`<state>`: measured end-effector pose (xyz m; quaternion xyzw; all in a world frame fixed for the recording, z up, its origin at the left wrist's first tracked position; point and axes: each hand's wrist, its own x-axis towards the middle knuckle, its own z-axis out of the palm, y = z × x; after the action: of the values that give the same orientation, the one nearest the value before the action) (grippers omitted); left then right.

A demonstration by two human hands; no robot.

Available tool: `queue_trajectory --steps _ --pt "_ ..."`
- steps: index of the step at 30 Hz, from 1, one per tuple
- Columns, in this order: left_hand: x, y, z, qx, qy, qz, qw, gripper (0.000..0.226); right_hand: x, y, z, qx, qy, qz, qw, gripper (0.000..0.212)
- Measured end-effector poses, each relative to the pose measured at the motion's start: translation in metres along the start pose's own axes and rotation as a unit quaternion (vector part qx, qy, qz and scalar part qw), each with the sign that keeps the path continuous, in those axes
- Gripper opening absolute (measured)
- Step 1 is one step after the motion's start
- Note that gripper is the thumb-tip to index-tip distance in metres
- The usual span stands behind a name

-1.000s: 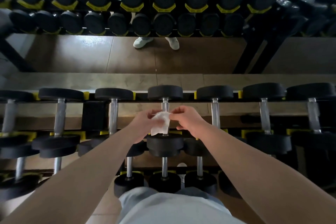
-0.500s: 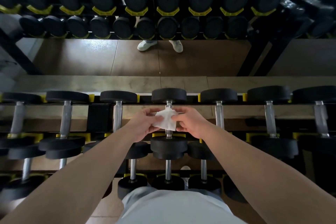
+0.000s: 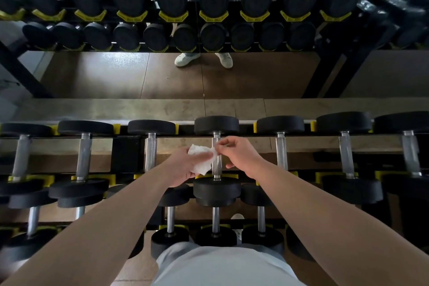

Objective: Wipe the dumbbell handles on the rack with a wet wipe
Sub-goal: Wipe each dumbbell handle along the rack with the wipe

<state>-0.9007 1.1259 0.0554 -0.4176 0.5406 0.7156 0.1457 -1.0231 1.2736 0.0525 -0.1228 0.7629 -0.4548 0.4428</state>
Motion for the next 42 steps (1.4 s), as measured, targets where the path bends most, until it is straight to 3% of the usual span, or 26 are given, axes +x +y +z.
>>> queue_trajectory --steps 4,10,15,18,23,26,29,34,37,42 --pt "-0.003 0.003 -0.003 -0.086 0.007 -0.007 0.996 0.052 0.004 0.000 -0.004 0.106 0.070 0.029 0.991 0.011" --pt "0.001 0.006 0.004 -0.132 0.024 0.002 0.991 0.036 0.003 -0.003 -0.002 0.306 0.019 0.079 0.948 0.016" --pt "0.005 0.002 0.013 -0.114 0.038 0.015 0.993 0.025 -0.002 -0.004 0.003 0.121 -0.043 0.066 0.989 0.032" --pt "0.007 0.001 0.010 -0.088 0.040 0.029 0.995 0.025 -0.002 0.002 0.005 0.025 -0.085 0.053 0.995 0.035" --pt "0.008 0.000 0.000 -0.063 0.055 0.010 0.996 0.025 0.005 0.006 0.000 0.093 -0.065 0.091 0.989 0.021" --pt "0.005 0.001 -0.004 -0.067 0.080 -0.009 0.995 0.028 0.006 0.004 -0.003 0.008 -0.083 0.096 0.992 0.028" --pt "0.008 -0.004 -0.005 0.025 0.093 0.005 0.995 0.022 0.007 0.003 -0.004 -0.040 -0.087 0.099 0.990 0.023" --pt "0.008 -0.011 -0.009 0.137 0.032 0.037 0.989 0.036 0.008 0.000 -0.010 0.007 -0.082 0.086 0.993 0.021" --pt "0.009 -0.012 -0.009 0.113 0.054 0.028 0.992 0.031 0.012 0.001 -0.010 0.006 -0.034 0.081 0.996 0.022" --pt "0.012 -0.019 -0.010 0.040 0.063 -0.011 0.997 0.035 0.020 0.009 -0.009 0.102 0.121 0.094 0.983 0.033"
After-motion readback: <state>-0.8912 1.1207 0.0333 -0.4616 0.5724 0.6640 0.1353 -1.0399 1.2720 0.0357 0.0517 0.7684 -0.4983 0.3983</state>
